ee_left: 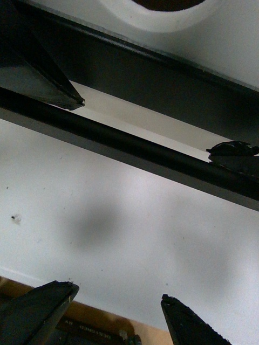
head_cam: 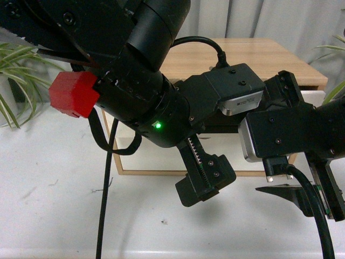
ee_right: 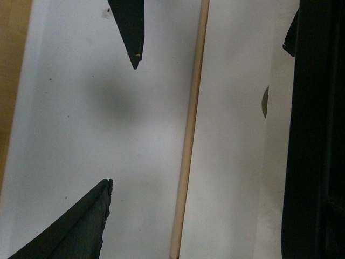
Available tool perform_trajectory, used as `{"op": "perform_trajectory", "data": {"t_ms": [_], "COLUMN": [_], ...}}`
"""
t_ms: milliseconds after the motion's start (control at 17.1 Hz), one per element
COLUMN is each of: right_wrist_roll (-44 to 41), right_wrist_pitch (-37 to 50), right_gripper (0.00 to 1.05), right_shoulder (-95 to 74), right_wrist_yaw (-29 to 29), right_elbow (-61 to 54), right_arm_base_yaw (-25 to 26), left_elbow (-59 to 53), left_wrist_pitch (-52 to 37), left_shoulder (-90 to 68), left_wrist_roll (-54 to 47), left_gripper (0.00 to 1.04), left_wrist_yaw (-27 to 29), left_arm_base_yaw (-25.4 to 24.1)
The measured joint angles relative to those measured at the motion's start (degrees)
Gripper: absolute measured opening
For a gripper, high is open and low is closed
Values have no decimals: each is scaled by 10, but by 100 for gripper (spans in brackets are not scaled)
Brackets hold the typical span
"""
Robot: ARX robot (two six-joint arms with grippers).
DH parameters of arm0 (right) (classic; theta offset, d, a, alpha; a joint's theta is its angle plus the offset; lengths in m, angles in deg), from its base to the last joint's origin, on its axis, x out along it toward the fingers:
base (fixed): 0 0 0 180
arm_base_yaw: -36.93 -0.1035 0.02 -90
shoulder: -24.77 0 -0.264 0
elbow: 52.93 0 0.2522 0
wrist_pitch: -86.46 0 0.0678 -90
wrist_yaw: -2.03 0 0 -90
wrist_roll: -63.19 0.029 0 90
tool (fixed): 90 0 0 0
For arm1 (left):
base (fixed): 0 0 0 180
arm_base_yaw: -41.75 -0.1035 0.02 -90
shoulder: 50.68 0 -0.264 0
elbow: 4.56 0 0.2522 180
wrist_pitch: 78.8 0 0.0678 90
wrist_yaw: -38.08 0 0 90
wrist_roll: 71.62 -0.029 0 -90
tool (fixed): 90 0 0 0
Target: Pull drawer
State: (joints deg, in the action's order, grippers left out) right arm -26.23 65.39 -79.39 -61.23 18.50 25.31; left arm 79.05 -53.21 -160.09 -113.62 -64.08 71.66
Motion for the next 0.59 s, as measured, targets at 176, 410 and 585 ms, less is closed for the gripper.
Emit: {"op": "perform_trajectory", "data": {"t_ms": [176,410,585], "right_wrist_roll": [9,26,30], "right_wrist_pitch": [-2,-1,-4], "right_gripper": [98,98,98], "right_shoulder": [40,89,121], "right_wrist_yaw": [-13,-19,-21], "right_elbow": [-48,-106,-140], "right_arm_base_yaw": [-8,-21,-31], "left_elbow": [-53,-112,-146], "left_wrist_pitch": [-22,-44,-51], "left_shoulder": [35,77,105], "left_wrist_roll": [12,21,32], "left_gripper": [98,98,98], "left_wrist_yaw": [-12,-22,-30], "left_arm_base_yaw": [2,13,20]}}
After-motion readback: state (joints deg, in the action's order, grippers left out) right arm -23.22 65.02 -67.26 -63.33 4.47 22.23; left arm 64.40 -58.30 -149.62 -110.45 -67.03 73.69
